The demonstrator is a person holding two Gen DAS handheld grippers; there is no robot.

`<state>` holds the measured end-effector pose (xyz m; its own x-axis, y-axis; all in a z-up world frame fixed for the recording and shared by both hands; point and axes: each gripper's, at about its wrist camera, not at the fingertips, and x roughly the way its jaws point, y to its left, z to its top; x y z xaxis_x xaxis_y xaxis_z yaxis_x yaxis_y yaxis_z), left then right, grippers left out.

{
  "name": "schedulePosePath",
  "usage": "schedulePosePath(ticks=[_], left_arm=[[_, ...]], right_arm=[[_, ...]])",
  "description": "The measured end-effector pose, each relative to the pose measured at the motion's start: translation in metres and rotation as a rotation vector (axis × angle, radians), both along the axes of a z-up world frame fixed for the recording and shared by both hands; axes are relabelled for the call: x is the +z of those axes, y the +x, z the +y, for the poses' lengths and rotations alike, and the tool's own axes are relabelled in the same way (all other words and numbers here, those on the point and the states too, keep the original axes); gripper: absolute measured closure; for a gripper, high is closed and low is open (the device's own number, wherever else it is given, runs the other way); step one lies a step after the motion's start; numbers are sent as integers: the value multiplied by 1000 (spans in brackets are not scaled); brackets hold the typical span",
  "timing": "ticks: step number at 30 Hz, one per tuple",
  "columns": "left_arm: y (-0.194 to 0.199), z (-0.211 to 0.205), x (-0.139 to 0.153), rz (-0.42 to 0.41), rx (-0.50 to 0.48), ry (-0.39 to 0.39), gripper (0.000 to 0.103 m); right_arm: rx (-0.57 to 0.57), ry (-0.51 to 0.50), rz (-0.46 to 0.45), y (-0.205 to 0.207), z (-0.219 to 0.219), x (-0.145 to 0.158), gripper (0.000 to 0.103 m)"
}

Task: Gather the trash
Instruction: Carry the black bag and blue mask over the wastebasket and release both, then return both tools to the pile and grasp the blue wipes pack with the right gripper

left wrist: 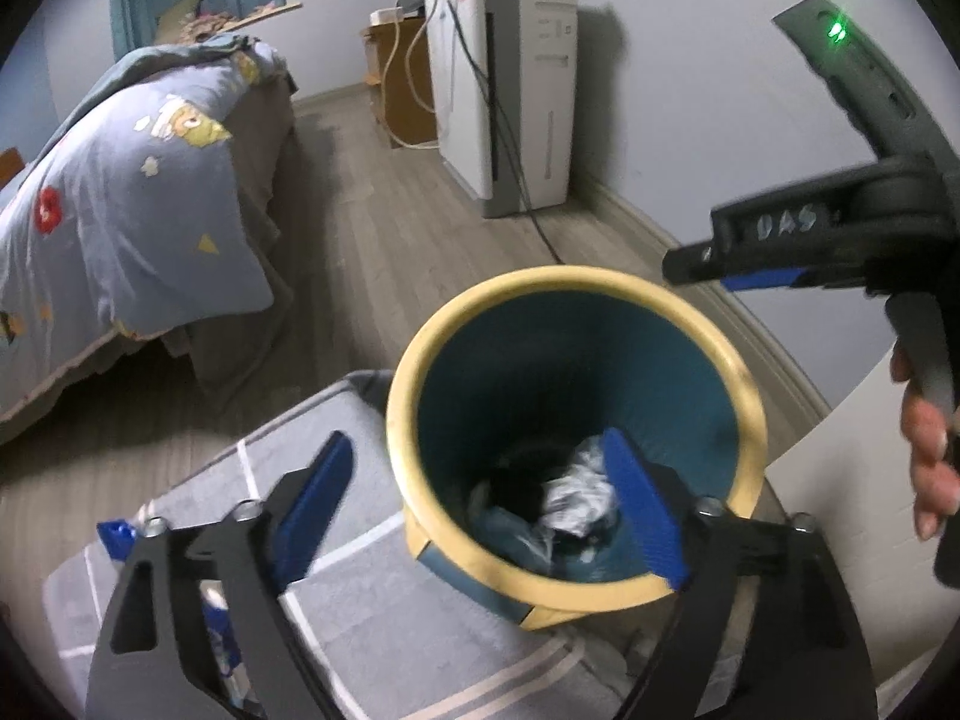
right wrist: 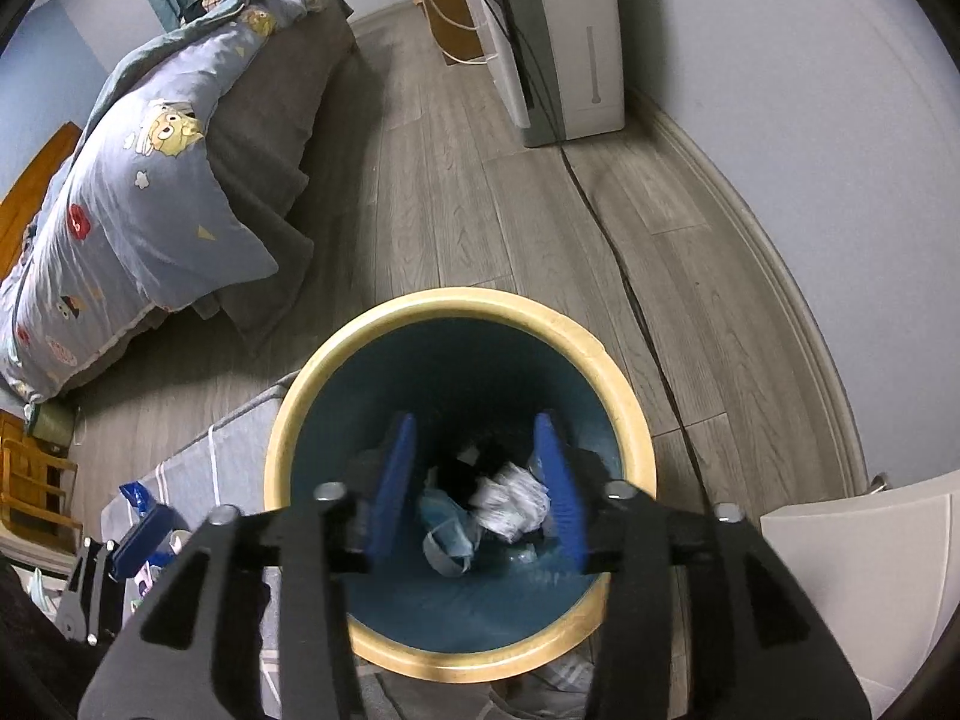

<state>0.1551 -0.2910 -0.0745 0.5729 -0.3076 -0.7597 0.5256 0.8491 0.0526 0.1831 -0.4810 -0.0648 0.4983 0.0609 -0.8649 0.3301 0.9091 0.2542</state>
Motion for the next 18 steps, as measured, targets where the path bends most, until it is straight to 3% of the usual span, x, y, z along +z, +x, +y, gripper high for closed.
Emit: schedulePosePath(ticks=[2,4,18], left_arm=[[-1,4,0,-4,7,-3,12],[-1,10,-1,3,19,-7,10],[-18,70,29,-17,109,-17,7]], right_arm=[[-5,-3,-9,-1,1,2,22],[-9,-7,-25,-1,2,6,7],[-17,-114,1,-3,24,21,6]])
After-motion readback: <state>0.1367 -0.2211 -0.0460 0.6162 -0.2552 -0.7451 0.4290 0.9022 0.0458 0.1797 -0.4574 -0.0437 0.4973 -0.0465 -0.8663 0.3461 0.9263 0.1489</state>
